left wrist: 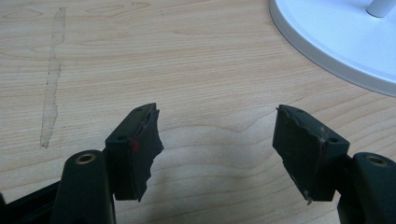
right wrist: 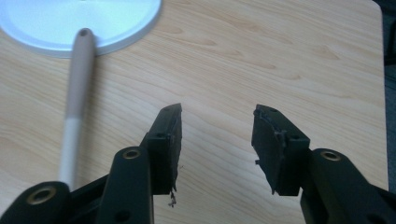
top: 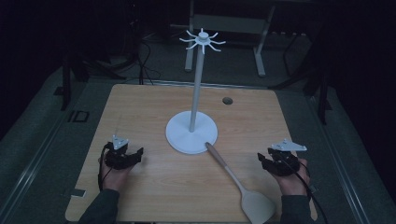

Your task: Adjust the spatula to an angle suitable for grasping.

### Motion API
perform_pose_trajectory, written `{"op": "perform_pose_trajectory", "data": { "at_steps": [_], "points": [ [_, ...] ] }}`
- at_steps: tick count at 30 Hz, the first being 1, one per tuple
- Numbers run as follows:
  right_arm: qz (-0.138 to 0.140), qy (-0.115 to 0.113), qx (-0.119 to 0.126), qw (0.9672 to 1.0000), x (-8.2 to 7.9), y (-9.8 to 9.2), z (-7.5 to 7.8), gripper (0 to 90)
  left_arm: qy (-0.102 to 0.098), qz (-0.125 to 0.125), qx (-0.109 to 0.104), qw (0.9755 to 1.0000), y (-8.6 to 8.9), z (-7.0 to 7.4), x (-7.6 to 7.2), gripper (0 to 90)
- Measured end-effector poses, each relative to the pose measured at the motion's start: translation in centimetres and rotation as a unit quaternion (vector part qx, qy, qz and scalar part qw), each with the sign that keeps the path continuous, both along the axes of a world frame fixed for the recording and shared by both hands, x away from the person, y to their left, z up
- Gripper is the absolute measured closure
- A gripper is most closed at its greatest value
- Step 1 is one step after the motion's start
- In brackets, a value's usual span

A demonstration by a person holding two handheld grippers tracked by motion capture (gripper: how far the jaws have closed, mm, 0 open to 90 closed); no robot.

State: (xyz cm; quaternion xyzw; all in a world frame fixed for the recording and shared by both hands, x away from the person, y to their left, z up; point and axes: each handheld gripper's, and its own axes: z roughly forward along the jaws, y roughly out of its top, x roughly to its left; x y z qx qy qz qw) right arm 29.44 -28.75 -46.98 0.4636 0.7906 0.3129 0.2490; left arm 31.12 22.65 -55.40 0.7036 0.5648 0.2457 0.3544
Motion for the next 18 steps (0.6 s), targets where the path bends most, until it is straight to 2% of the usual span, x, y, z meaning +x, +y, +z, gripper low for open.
{"op": "perform_pose_trajectory", "data": {
  "at_steps": [4,6,7,9,11,18],
  "points": [
    [0.017,0.013,-0.003,0.9998,0.3,1.0,0.7,54.6,0.0,-0.001,0.0,1.0,0.0,0.0,0.0,31.8],
    [0.017,0.013,-0.003,0.9998,0.3,1.0,0.7,54.6,0.001,0.0,0.0,1.0,0.0,0.0,0.0,31.8],
    [0.03,0.026,-0.006,0.9992,0.6,1.8,0.8,56.7,0.0,0.001,-0.002,1.0,0.0,0.0,0.0,31.8],
    [0.037,0.038,-0.007,0.9985,0.9,2.4,0.9,57.9,0.0,0.001,-0.002,1.0,0.0,0.0,0.0,31.8],
    [0.039,0.041,-0.008,0.9984,0.9,2.7,0.9,58.1,0.0,0.0,-0.002,1.0,0.0,0.0,0.0,31.8],
    [0.067,0.072,-0.026,0.9949,1.8,5.3,0.8,59.0,-0.001,0.0,-0.003,1.0,0.1,0.0,0.0,31.8]
  ]
}}
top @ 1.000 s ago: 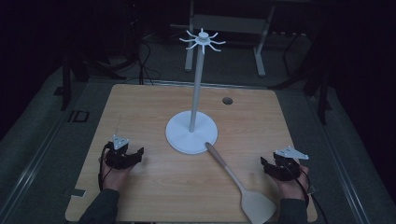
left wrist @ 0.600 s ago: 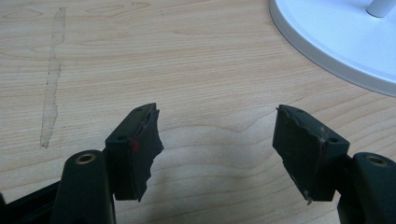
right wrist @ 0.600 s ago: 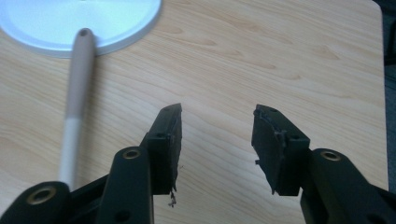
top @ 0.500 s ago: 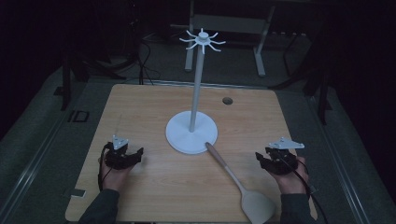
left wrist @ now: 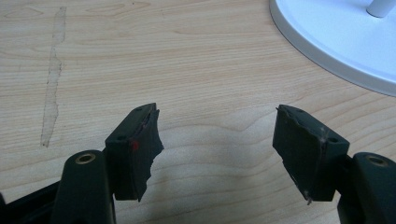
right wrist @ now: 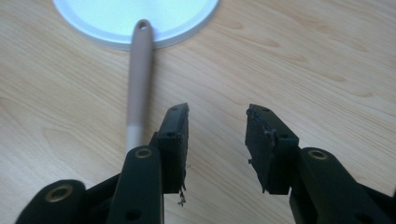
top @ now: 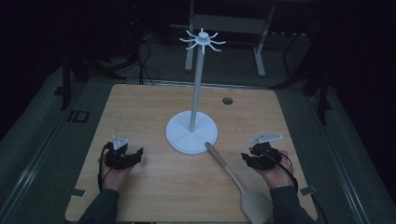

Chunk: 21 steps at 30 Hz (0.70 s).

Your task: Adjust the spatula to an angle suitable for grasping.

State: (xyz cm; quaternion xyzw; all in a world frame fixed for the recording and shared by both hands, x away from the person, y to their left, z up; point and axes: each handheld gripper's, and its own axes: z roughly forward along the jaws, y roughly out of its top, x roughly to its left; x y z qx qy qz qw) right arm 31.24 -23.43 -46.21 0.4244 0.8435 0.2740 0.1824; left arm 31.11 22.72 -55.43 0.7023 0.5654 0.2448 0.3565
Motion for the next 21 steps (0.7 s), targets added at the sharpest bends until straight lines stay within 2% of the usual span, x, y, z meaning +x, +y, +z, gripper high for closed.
{"op": "perform_pose_trajectory", "data": {
  "at_steps": [12,13,21],
  "points": [
    [0.026,0.034,-0.019,0.9989,1.3,2.6,-0.8,55.7,0.001,0.0,0.0,1.0,0.0,0.0,0.0,31.7],
    [0.032,0.045,-0.025,0.9982,1.5,3.0,-1.2,55.8,0.0,0.0,0.001,1.0,0.0,0.0,0.0,31.7],
    [0.051,0.086,-0.046,0.9939,2.1,4.3,-3.1,57.5,0.0,0.0,0.0,1.0,0.0,0.0,0.0,31.6]
  ]
}}
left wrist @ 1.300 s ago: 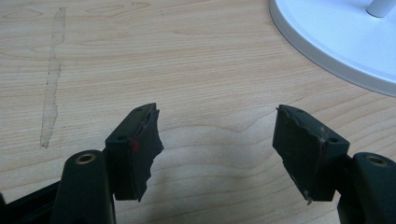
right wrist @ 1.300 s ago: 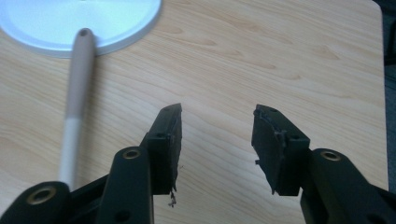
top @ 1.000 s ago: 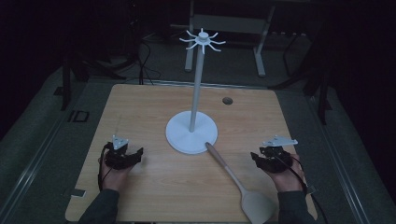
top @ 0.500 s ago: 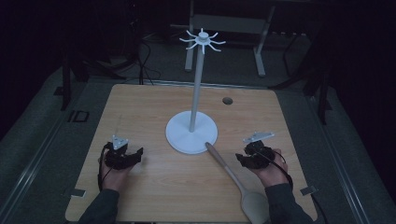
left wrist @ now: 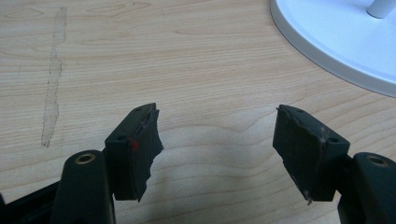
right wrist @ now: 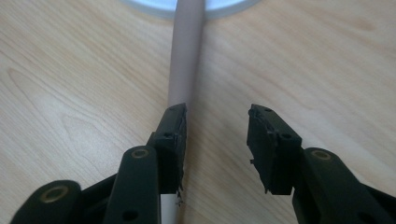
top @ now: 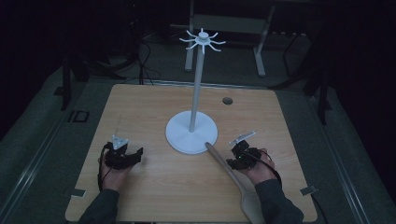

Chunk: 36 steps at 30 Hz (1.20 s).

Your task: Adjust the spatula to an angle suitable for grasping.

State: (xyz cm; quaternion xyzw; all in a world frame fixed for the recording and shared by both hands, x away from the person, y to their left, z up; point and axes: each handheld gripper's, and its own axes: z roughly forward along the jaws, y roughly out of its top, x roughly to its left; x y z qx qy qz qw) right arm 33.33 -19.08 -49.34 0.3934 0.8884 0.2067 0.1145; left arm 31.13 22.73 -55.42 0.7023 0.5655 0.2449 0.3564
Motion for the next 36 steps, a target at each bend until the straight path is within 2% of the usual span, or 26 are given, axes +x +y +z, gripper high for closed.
{"op": "perform_pose_trajectory", "data": {
  "at_steps": [5,8,15,16,17,19,20,23,26,36],
  "points": [
    [0.012,0.022,-0.008,0.9996,0.3,0.8,-1.1,57.7,0.0,0.0,0.0,1.0,0.0,0.0,0.0,31.6],
    [0.015,0.028,-0.004,0.9995,0.4,1.0,-1.3,58.0,0.0,0.0,0.0,1.0,0.0,0.0,0.0,31.6],
    [0.024,0.058,-0.021,0.9978,0.8,1.9,-2.5,60.1,0.0,0.001,-0.001,1.0,0.1,0.0,0.0,31.5],
    [0.024,0.058,-0.021,0.9978,0.8,1.9,-2.5,61.8,0.001,0.0,-0.001,1.0,0.1,0.0,0.0,31.5],
    [0.027,0.068,-0.026,0.997,0.9,2.1,-2.8,68.0,0.001,0.0,-0.001,1.0,0.1,0.0,0.0,31.4],
    [0.03,0.075,-0.032,0.9962,1.1,2.4,-2.9,70.9,0.0,0.0,0.0,1.0,0.1,0.0,0.0,31.4],
    [0.03,0.075,-0.032,0.9962,1.1,2.4,-2.9,70.9,0.0,0.0,0.0,1.0,0.1,0.0,0.0,31.4],
    [0.032,0.081,-0.056,0.9946,1.2,3.1,-3.2,71.4,0.001,0.0,0.0,1.0,0.1,0.0,0.0,31.4],
    [0.028,0.081,-0.065,0.9942,1.3,3.4,-3.2,72.3,0.0,0.001,-0.001,1.0,0.1,0.0,0.0,31.4],
    [0.031,0.085,-0.067,0.9936,1.2,3.7,-3.1,73.8,0.0,0.002,0.0,1.0,0.1,0.0,0.0,31.4]
  ]
}}
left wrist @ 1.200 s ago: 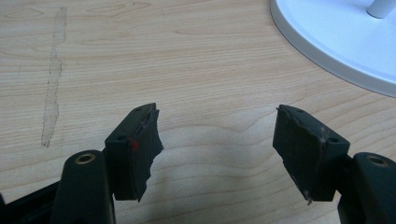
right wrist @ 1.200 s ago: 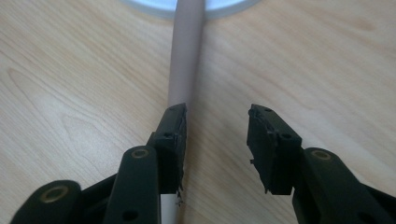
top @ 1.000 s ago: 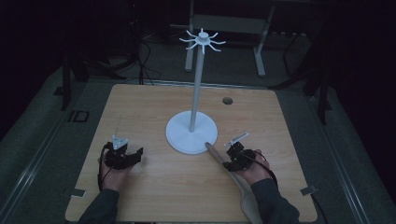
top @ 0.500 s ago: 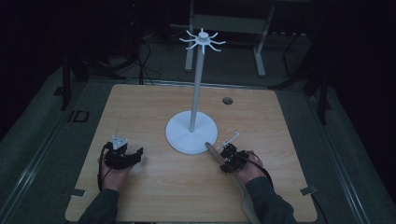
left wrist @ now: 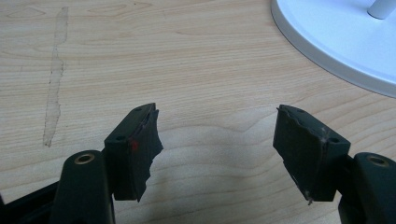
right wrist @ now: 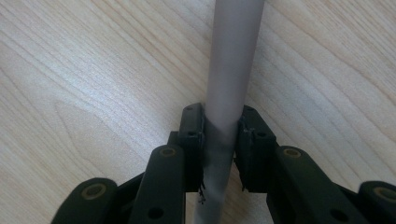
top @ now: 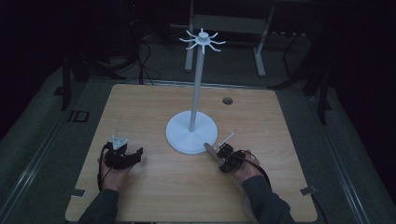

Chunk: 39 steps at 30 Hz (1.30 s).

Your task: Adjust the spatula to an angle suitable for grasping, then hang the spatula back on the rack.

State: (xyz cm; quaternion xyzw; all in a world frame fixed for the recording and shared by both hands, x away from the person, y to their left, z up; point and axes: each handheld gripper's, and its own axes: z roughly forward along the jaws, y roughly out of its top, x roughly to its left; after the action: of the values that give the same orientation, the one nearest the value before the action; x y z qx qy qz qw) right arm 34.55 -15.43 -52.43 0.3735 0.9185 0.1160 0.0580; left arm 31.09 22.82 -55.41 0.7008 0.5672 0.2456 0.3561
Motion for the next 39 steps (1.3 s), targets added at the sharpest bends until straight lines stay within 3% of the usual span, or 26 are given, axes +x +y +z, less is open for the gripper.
{"op": "perform_pose_trajectory", "data": {
  "at_steps": [5,9,26,39],
  "points": [
    [0.009,0.001,0.01,0.9999,-0.2,0.3,0.0,75.3,-0.001,0.002,-0.001,1.0,0.0,0.0,0.0,31.4],
    [0.02,-0.013,0.008,0.9997,-0.6,0.8,0.2,75.6,0.001,0.001,-0.001,1.0,0.0,0.0,0.0,31.4],
    [0.003,-0.056,0.048,0.9973,-0.9,0.3,2.2,75.6,-0.001,0.0,-0.003,1.0,0.0,0.0,0.1,31.3],
    [-0.001,-0.095,0.077,0.9925,-1.4,-0.4,3.3,75.6,-0.001,0.0,-0.002,1.0,-0.2,-0.1,0.1,31.3]
  ]
}}
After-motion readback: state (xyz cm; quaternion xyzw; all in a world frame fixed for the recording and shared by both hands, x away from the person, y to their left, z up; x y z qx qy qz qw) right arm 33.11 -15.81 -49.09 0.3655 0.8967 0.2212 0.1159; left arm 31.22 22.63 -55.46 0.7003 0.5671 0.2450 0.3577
